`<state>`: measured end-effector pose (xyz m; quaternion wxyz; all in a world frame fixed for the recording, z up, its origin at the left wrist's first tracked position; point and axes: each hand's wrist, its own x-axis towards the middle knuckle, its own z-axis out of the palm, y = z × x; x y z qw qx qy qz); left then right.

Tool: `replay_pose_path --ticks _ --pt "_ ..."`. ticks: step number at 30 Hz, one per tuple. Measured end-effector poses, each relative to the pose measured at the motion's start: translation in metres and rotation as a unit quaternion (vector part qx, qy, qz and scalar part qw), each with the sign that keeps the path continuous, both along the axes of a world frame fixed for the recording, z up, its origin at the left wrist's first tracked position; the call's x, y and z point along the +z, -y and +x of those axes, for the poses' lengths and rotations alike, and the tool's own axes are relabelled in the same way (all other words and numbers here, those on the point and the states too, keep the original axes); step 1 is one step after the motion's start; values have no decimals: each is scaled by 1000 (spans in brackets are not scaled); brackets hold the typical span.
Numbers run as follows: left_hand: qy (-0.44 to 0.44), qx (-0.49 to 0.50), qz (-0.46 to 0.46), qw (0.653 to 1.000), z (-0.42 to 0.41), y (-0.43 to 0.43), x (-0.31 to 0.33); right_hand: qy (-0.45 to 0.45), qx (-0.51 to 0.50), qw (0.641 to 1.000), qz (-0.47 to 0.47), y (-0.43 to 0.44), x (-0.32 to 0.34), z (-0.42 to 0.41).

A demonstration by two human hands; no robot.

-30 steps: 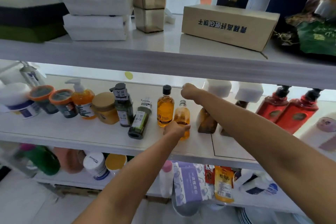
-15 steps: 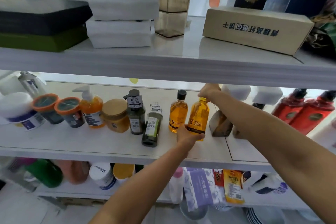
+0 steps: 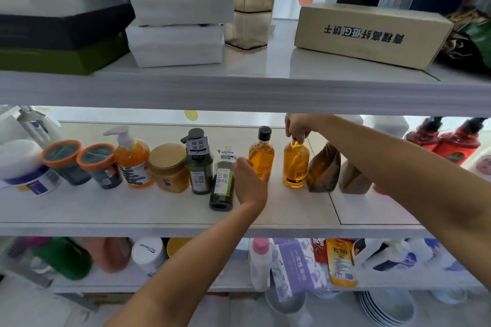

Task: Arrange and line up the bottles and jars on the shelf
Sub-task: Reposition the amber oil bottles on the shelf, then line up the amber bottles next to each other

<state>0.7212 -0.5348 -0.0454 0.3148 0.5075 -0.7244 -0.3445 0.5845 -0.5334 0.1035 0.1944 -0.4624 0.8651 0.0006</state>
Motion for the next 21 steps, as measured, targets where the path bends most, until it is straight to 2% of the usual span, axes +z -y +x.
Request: replay_pose_path --ticks 2,5,8,15,19,21 --pt "53 -34 -73 995 0 13 5 -16 6 1000 24 -3 2 -2" --pt "107 -109 -31 988 0 33 8 -24 17 997 76 -7 2 -7" --pt "100 -145 35 984 0 41 9 -33 44 995 88 -10 5 -9" --pt "87 -174 23 981 -6 28 9 -93 88 988 92 -9 6 -3" --pt "81 -185 14 979 -10 23 10 -15 114 993 30 -4 13 9" --pt "87 -200 5 976 -8 25 8 -4 127 992 15 1 10 15"
